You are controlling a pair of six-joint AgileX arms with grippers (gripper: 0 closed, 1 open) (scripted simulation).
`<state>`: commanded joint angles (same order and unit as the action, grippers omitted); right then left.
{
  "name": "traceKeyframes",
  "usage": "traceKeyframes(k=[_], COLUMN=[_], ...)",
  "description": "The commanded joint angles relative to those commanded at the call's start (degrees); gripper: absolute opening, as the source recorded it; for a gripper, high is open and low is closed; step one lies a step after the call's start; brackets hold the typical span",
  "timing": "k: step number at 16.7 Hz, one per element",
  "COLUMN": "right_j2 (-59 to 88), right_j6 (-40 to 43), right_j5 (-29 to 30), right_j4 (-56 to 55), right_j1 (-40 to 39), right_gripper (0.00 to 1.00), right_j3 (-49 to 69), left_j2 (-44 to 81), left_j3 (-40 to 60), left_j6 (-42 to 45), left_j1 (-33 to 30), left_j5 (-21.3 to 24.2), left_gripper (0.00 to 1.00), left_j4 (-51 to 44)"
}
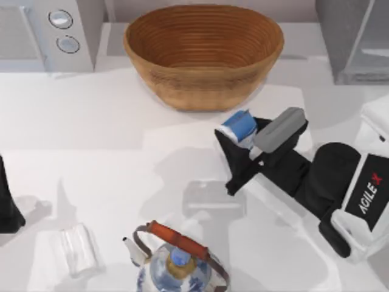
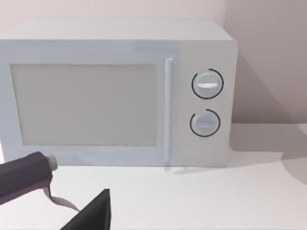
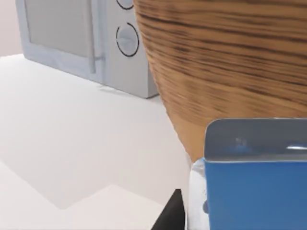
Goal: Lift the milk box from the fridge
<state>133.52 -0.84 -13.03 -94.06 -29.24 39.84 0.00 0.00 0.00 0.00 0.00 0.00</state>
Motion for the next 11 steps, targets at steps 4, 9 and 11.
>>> traceKeyframes(k=[4,9,11], right_j2=[0.0,0.0,0.0], right_j6=[0.0,0.0,0.0], right_j5=[0.0,0.0,0.0], right_j4=[0.0,0.0,0.0], right_j1=[0.0,0.0,0.0], right_gripper=[0.9,1.0,1.0], right_j3=[0.0,0.0,0.0], left_j2=[0.0,0.0,0.0], left_j3=[0.0,0.0,0.0], left_j6=[0.0,0.0,0.0], left_j1=[0.0,0.0,0.0], left_j5=[0.0,0.0,0.0], left_gripper=[1.0,1.0,1.0], left_j4=[0.0,0.0,0.0])
